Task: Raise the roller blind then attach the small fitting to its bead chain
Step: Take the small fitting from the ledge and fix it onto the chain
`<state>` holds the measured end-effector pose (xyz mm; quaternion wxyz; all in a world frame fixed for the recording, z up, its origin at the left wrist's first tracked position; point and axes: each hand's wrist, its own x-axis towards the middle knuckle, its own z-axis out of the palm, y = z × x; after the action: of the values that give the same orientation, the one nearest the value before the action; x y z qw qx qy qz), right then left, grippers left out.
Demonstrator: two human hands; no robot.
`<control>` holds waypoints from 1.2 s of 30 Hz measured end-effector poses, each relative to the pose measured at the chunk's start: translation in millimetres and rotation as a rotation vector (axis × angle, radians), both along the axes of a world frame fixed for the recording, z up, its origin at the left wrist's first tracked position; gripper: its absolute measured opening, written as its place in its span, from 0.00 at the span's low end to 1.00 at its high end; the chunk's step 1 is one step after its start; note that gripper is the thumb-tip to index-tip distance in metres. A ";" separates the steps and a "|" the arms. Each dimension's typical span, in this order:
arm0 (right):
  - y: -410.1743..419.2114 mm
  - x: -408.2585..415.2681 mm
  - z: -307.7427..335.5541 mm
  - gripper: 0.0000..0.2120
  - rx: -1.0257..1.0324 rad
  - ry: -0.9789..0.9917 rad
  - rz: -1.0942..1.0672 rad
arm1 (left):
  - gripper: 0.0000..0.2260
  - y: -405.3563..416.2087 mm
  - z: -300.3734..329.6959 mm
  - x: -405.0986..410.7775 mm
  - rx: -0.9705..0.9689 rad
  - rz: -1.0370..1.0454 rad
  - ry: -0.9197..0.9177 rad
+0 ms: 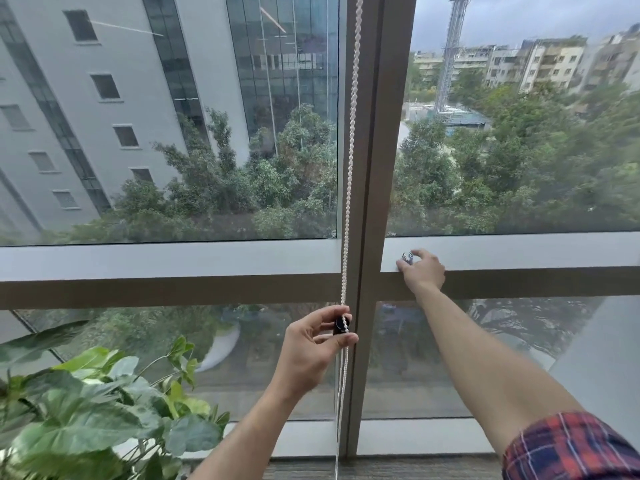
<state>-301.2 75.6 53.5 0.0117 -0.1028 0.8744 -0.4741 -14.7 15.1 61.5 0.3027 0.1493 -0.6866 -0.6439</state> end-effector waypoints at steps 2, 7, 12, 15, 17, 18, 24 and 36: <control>-2.4 0.7 -0.6 0.19 -0.008 0.000 -0.021 | 0.18 -1.2 -0.6 -0.5 -0.004 0.003 -0.003; 3.6 9.5 -6.3 0.13 -0.212 -0.020 -0.036 | 0.18 -4.3 -2.7 -2.5 -0.011 0.009 -0.003; 14.8 41.4 -11.7 0.13 -0.352 -0.029 0.027 | 0.18 -3.8 -2.8 -5.7 0.000 0.007 0.006; 22.3 64.9 -15.1 0.12 -0.396 -0.019 0.088 | 0.18 -3.7 -1.5 -7.3 -0.012 0.006 0.022; 27.4 80.9 -16.5 0.11 -0.424 -0.011 0.158 | 0.18 -4.1 -1.5 -8.6 -0.010 0.010 0.032; 29.9 88.9 -16.5 0.11 -0.437 -0.005 0.200 | 0.18 -4.1 -1.3 -9.3 -0.009 0.011 0.034; 43.8 135.3 -15.0 0.10 -0.559 -0.065 0.497 | 0.19 -4.1 -4.0 -14.2 0.001 0.021 0.059; 60.3 167.4 15.8 0.08 -0.590 0.016 0.570 | 0.19 -3.9 -0.3 -17.4 -0.016 -0.011 0.119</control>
<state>-133.8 135.9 69.3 0.1057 -0.3437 0.6373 -0.6815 -32.0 11.3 61.2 0.3407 0.1046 -0.6731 -0.6480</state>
